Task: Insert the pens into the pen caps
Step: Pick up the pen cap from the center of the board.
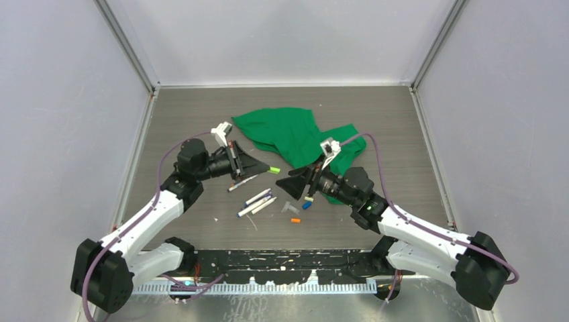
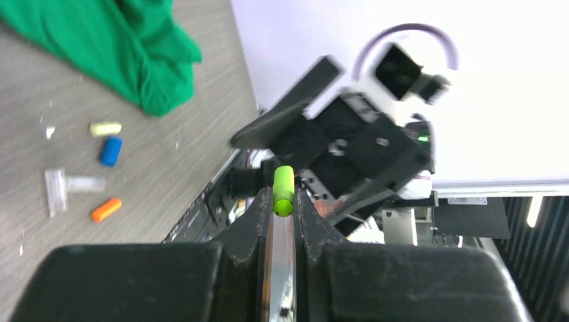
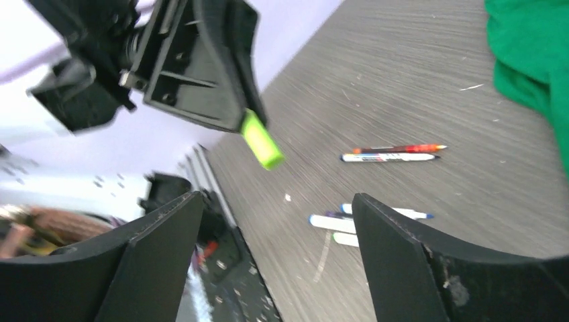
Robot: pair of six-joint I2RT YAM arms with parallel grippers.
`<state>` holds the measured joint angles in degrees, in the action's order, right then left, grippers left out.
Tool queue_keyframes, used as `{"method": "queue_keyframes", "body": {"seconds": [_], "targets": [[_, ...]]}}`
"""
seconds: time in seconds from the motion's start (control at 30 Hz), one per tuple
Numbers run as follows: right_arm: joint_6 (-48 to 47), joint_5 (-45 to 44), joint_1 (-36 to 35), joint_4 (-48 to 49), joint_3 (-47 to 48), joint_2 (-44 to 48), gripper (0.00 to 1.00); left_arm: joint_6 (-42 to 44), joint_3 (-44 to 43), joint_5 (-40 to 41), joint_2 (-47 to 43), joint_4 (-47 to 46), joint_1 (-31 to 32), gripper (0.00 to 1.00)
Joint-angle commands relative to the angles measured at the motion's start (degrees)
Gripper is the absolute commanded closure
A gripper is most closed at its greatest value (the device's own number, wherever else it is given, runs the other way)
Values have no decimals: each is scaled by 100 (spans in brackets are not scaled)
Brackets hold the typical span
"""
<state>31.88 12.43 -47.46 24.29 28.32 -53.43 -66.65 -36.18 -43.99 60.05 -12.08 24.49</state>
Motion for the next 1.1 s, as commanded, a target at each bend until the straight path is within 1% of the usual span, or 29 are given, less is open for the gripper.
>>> {"method": "queue_keyframes", "body": {"seconds": [0.0, 0.13, 0.17, 0.23, 0.33, 0.47, 0.6, 0.8, 0.9, 1.07], "targets": [[2364, 451, 331, 3013, -596, -266, 16, -280, -3, 563, -473, -961, -28, 94], [3199, 783, 530, 4517, -783, -736, 27, -360, -25, 512, -605, -991, -27, 94], [3360, 906, 571, 4798, -779, -853, 30, -377, -29, 451, -606, -985, -31, 94], [3522, 1014, 594, 5066, -719, -1039, 35, -428, -16, 361, -600, -1018, -28, 93], [3431, 1070, 591, 4998, -630, -1112, 36, -532, 4, 209, -596, -1219, -25, 93], [3103, 1121, 588, 4309, -385, -1050, 38, -559, 15, 201, -663, -1280, -15, 93], [2869, 1121, 597, 4000, -233, -1010, 42, -575, -10, 93, -656, -1402, 31, 92], [2797, 1137, 584, 4117, -56, -1144, 55, -768, 54, 47, -551, -1840, 138, 92], [2800, 1141, 578, 4223, -44, -1189, 62, -796, 59, 62, -531, -1903, 161, 92], [2748, 1140, 557, 4217, -4, -1215, 63, -813, 70, 62, -517, -1936, 191, 92]]}}
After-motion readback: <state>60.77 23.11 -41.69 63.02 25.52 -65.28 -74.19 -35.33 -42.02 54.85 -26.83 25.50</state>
